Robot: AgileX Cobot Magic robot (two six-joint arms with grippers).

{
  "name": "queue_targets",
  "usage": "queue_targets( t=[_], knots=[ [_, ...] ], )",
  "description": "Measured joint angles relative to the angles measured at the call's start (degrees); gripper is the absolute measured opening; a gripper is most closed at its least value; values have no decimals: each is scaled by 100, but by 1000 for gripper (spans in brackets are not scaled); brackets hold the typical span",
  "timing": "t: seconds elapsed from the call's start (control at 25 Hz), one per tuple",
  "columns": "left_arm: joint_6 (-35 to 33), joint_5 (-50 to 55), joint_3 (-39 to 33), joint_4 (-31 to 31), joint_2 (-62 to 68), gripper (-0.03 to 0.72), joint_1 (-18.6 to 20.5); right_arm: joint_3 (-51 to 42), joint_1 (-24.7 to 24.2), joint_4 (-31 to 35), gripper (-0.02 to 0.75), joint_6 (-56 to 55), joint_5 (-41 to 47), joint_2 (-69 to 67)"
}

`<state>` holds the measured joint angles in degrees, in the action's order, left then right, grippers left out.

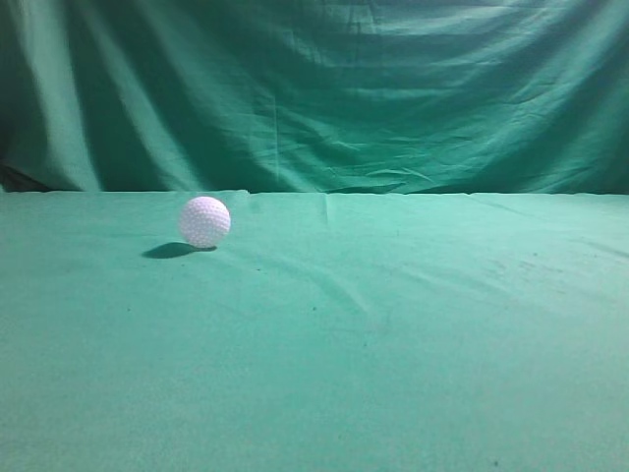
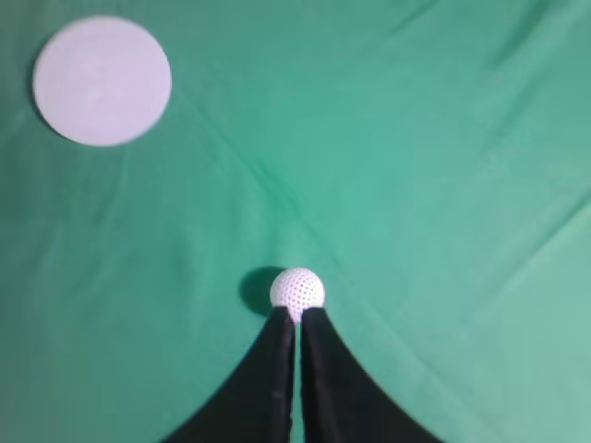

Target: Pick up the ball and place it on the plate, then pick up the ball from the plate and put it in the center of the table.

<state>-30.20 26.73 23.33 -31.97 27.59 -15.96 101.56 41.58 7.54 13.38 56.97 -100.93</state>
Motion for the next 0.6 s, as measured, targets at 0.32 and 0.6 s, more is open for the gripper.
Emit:
queue_targets(
  t=[0.32, 0.6],
  knots=[
    [0, 10, 0, -18, -652, 0, 0, -143, 0, -733, 0, -287, 1169, 1691],
    [4, 72, 0, -18, -1047, 0, 0, -2065, 0, -856, 0, -593, 628, 3642]
  ],
)
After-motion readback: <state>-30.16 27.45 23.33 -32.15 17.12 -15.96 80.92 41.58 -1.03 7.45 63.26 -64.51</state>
